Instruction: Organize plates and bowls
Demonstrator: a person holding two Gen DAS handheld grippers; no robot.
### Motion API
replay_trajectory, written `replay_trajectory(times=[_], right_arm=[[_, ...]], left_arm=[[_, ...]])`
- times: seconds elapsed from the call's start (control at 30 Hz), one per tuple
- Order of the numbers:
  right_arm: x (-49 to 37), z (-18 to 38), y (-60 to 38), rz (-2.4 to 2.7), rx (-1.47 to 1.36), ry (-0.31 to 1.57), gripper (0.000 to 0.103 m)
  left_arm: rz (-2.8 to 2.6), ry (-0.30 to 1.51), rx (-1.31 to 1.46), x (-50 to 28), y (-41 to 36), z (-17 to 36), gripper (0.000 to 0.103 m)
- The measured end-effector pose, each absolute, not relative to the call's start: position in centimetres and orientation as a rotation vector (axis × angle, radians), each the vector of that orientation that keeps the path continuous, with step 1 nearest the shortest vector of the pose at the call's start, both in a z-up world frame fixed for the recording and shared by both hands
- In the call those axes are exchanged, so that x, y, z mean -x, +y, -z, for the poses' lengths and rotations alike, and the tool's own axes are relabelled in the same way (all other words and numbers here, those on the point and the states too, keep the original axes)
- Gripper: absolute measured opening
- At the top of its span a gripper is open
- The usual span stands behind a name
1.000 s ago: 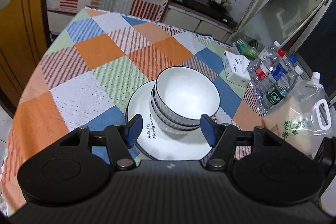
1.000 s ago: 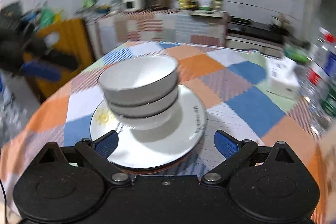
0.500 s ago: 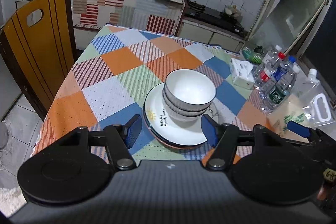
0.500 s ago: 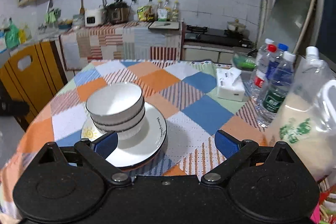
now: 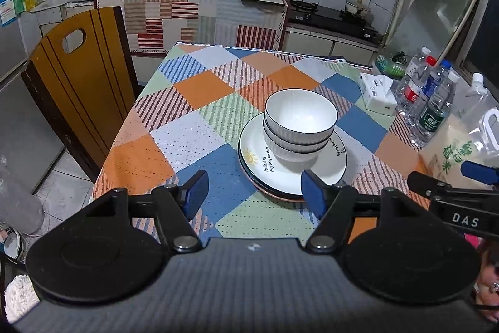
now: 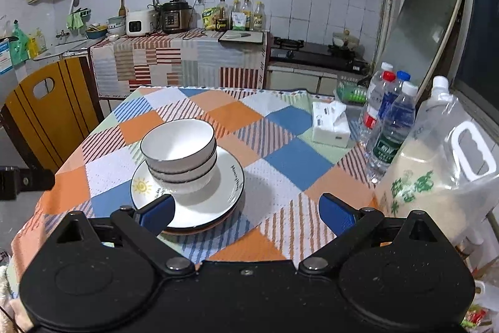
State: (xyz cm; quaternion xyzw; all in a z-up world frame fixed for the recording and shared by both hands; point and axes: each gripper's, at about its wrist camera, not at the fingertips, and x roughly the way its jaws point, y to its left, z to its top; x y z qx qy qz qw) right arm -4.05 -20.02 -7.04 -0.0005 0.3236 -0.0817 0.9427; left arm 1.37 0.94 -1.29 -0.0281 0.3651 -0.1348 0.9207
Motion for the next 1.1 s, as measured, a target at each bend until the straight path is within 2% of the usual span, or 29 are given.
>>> replay_trajectory(times=[0.53, 0.8, 1.1], right_arm=[[5.3, 7.4, -19.2, 0.212, 0.044, 0.698, 0.100], [5.9, 7.7, -19.1, 0.203, 0.049, 0.694, 0.100], [6.2, 7.8, -19.0, 0.216, 0.065, 0.690, 0.100]], left_arm=[[0.238, 0.711, -0.034, 0.5, 0.3, 1.7, 0.079], [0.241, 0.695, -0.034, 0.9, 0.2, 1.8, 0.093], [0.220, 0.676, -0.040, 1.4, 0.0, 1.9, 0.095]])
